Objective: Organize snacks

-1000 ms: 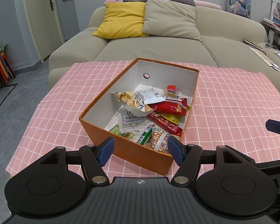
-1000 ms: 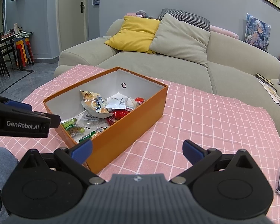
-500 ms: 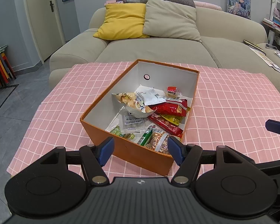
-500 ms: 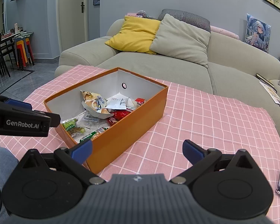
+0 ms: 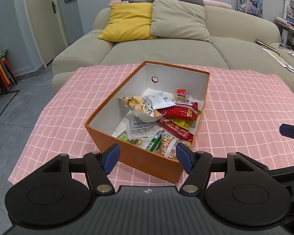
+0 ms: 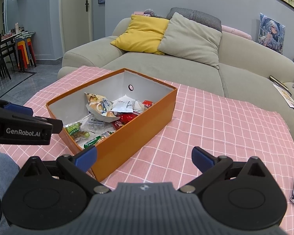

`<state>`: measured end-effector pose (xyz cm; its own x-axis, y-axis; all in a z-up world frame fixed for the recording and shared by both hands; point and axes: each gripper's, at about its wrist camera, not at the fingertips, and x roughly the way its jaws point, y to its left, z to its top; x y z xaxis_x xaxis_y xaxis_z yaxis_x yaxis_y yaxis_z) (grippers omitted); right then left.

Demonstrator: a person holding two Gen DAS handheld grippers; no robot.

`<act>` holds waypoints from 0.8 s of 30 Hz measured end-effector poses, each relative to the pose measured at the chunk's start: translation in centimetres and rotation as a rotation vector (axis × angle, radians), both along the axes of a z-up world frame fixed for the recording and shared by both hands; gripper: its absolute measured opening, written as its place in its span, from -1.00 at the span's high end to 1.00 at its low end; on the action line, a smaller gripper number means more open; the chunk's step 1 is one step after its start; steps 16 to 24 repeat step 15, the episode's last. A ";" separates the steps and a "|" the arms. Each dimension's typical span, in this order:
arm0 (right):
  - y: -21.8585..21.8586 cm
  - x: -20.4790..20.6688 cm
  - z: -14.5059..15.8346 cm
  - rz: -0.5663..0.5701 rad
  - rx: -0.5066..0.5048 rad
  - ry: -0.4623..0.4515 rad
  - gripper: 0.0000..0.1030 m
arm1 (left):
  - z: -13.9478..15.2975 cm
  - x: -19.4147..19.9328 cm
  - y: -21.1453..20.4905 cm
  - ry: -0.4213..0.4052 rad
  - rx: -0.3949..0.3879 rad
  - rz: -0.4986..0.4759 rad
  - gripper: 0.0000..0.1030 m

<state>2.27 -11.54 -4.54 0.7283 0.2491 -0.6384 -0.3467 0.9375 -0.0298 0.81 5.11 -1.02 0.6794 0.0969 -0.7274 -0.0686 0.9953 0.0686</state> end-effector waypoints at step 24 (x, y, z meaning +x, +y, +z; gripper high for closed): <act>0.0 0.0 0.1 0.004 -0.002 -0.004 -0.92 | 0.4 -0.1 0.2 -0.022 0.008 -0.005 -0.49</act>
